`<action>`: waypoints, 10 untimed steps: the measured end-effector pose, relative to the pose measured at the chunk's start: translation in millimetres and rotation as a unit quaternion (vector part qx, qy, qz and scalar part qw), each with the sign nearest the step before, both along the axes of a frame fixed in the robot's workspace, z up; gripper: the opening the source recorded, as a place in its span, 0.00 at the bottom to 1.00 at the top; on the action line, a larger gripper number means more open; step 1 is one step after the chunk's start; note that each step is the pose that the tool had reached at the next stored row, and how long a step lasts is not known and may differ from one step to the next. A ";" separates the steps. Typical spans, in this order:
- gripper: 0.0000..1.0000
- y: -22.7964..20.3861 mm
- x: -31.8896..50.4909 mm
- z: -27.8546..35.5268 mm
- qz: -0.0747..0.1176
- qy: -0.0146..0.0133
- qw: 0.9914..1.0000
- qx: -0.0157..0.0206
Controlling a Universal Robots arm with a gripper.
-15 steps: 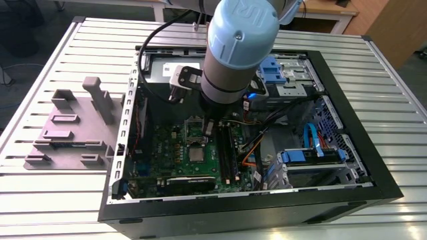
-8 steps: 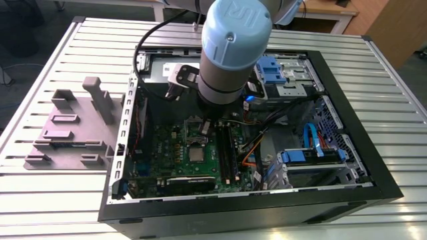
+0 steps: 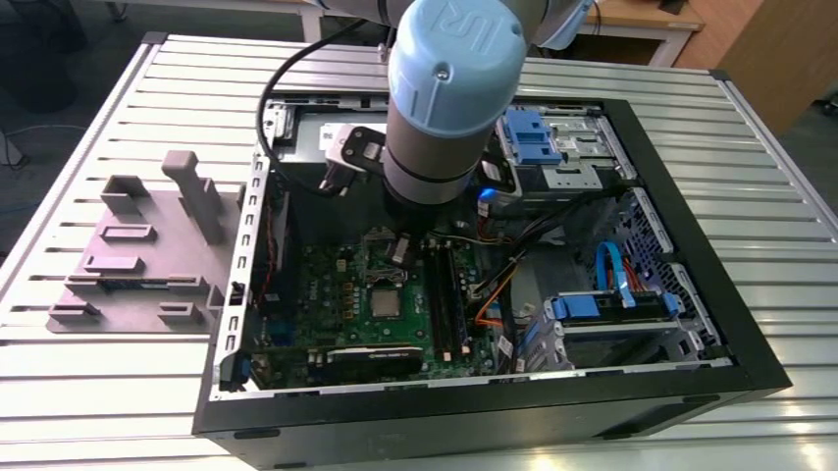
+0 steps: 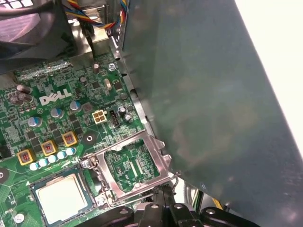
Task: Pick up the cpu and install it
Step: 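Close the cpu cover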
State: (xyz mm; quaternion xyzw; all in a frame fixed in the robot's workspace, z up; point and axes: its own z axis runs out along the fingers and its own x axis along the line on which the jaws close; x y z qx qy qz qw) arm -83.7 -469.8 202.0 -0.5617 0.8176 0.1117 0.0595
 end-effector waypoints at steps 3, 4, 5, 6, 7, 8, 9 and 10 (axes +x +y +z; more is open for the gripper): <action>0.11 0.0 0.5 0.0 -0.009 0.000 1.000 -0.001; 0.11 0.0 0.8 0.0 -0.013 0.000 1.000 -0.002; 0.11 0.0 1.1 0.0 -0.017 0.000 1.000 -0.002; 0.11 0.0 1.4 0.0 -0.021 0.000 1.000 -0.002; 0.11 0.0 1.6 -0.1 -0.025 0.000 1.000 -0.002; 0.11 0.0 1.8 -0.2 -0.029 0.000 1.000 -0.002; 0.11 0.0 2.0 -0.3 -0.033 0.000 0.999 -0.002; 0.11 0.1 1.9 -0.5 -0.037 0.000 0.999 -0.003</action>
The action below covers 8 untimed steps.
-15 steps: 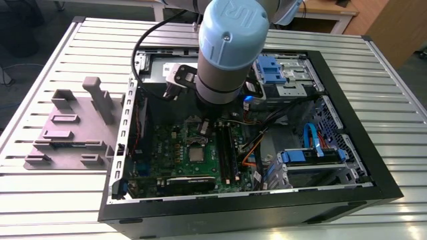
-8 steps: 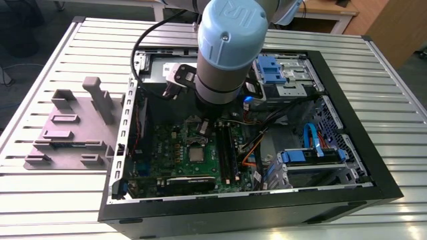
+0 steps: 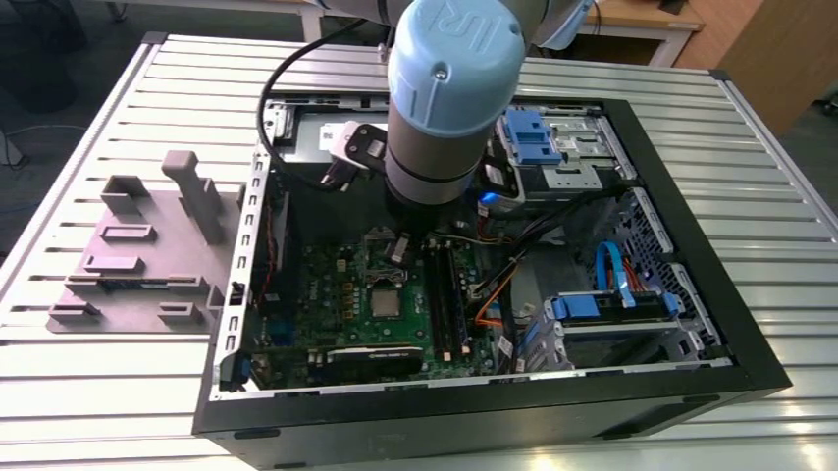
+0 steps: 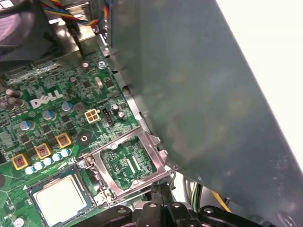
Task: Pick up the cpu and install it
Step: 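Close the cpu cover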
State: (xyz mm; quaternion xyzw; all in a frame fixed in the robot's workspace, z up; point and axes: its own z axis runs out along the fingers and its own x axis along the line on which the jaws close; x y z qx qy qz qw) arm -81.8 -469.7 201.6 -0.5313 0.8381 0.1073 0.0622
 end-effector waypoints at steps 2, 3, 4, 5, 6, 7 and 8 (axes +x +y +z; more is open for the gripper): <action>0.11 0.6 -0.3 -0.5 -0.003 0.000 1.000 0.000; 0.11 0.9 -1.2 -0.7 -0.003 0.000 1.000 0.000; 0.11 1.0 -2.3 -0.8 -0.003 -0.001 1.000 0.000; 0.11 1.1 -3.1 -0.9 -0.003 -0.001 1.000 0.000; 0.11 1.1 -3.5 -1.0 -0.003 -0.001 1.000 0.000; 0.11 1.1 -3.6 -1.1 -0.003 -0.001 1.000 0.000; 0.11 1.1 -3.6 -1.2 -0.004 -0.001 1.000 0.000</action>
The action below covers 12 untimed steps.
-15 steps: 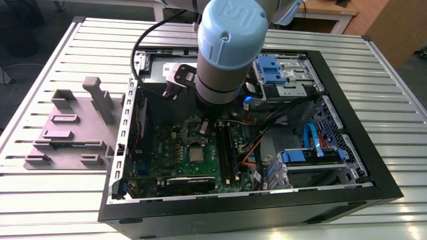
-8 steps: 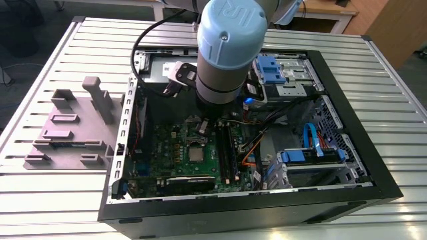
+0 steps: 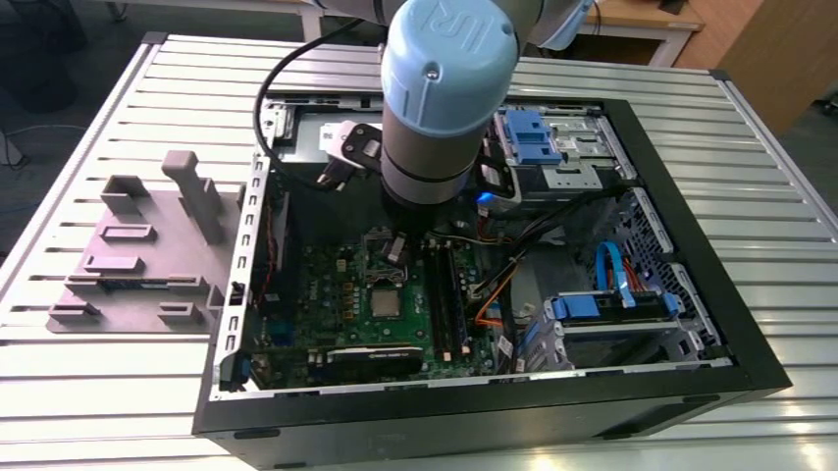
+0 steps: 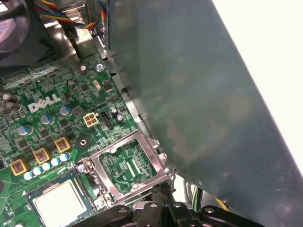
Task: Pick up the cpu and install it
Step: 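Close the cpu cover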
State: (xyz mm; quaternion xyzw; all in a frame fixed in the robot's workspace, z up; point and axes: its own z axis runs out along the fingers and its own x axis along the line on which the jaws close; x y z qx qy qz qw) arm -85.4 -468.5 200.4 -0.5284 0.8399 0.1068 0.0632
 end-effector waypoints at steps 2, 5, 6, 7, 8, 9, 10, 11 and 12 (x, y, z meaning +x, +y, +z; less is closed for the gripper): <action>0.11 0.0 -0.1 0.2 0.000 0.000 1.000 0.000; 0.11 -1.4 -0.3 3.4 0.000 0.000 1.000 0.000; 0.11 -2.0 -0.3 4.1 0.000 0.000 1.000 0.000; 0.11 -2.8 -0.3 4.8 0.000 0.000 1.000 0.000; 0.11 -3.6 -0.3 5.2 0.000 0.000 1.000 0.000; 0.11 -4.5 -0.3 5.7 0.000 0.000 1.000 0.000; 0.11 -5.5 -0.3 6.2 0.000 0.000 1.000 0.000; 0.11 -6.6 -0.3 6.7 0.000 0.000 1.000 0.000; 0.11 -7.6 -0.3 7.3 0.000 0.000 1.000 0.000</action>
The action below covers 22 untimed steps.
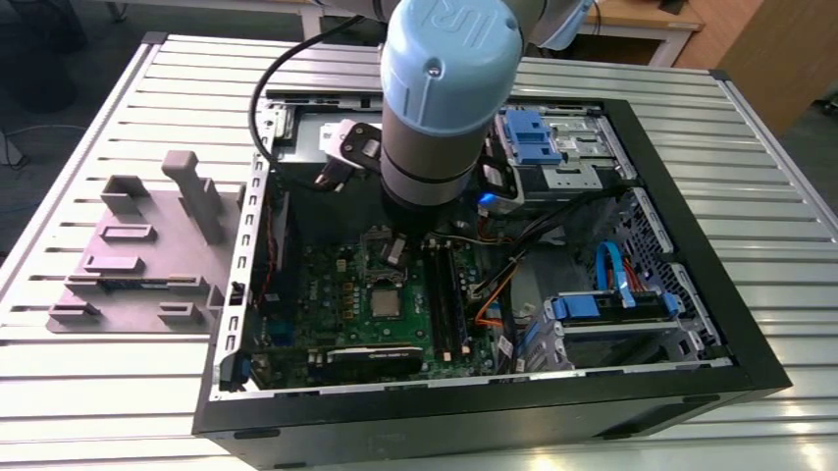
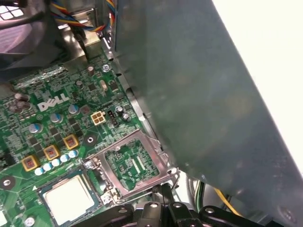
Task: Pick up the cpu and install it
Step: 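Close the cpu cover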
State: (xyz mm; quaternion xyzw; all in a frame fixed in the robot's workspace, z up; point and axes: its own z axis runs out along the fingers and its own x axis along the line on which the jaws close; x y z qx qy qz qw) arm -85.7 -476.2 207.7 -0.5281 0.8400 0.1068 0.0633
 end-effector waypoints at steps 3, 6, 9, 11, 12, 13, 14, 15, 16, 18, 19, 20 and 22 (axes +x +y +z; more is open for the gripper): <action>0.11 -3.1 0.0 2.5 0.000 0.000 1.000 0.000; 0.11 -6.0 0.0 5.2 0.000 0.000 1.000 0.000; 0.11 -9.2 0.0 7.7 0.000 0.000 1.000 0.000; 0.11 -11.5 0.0 9.1 0.000 0.000 1.000 0.000; 0.11 -12.7 0.0 9.8 0.000 0.000 1.000 0.000; 0.11 -13.8 0.0 10.5 0.000 0.000 1.000 0.000; 0.11 -15.1 0.0 11.1 0.000 0.000 1.000 0.000; 0.11 -16.2 0.0 11.7 0.000 0.000 1.000 0.000; 0.11 -17.5 0.0 12.4 0.000 0.000 1.000 0.000; 0.11 -20.1 0.0 13.6 0.000 0.000 1.000 0.001; 0.11 -21.3 0.0 14.1 0.000 0.000 1.000 0.001; 0.11 -22.7 0.0 14.6 0.000 0.000 1.000 0.001; 0.11 -25.4 0.0 15.4 0.000 0.000 1.000 0.002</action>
